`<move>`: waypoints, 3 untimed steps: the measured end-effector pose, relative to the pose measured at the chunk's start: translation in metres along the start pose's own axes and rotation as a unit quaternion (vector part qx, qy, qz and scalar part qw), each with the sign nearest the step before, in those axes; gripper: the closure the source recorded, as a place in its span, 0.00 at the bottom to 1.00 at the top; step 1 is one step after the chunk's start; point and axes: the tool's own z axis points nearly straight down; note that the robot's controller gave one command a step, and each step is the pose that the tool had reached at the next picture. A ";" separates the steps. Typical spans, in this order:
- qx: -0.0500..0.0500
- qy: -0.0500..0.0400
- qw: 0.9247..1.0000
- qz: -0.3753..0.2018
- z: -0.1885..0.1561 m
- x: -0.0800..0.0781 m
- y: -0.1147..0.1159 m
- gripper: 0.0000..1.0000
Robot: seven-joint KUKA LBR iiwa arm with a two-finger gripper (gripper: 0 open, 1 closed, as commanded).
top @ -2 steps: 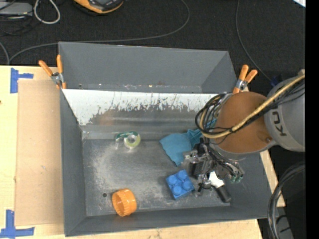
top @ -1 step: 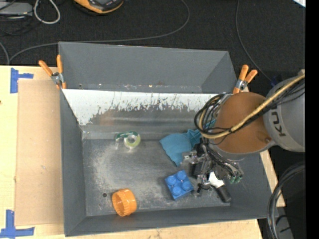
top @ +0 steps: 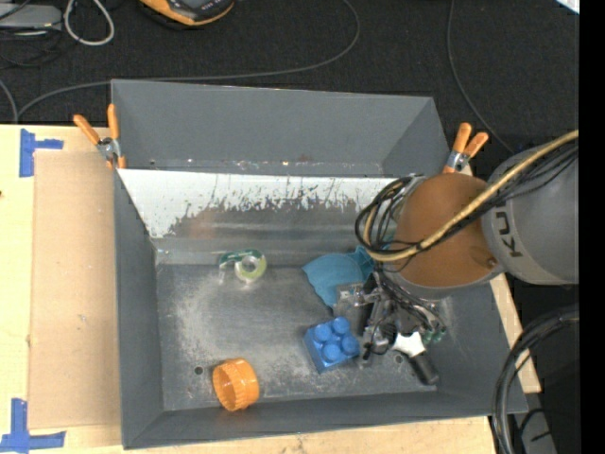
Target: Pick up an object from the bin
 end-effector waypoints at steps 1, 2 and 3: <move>-0.001 0.002 1.000 -0.001 0.032 0.021 0.039 1.00; 0.000 -0.001 0.998 0.062 0.031 -0.003 0.054 1.00; 0.000 0.004 0.988 0.157 0.030 0.024 0.064 1.00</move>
Offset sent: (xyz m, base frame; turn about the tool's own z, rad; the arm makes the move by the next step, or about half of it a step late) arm -0.0072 0.0534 -0.0311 0.1284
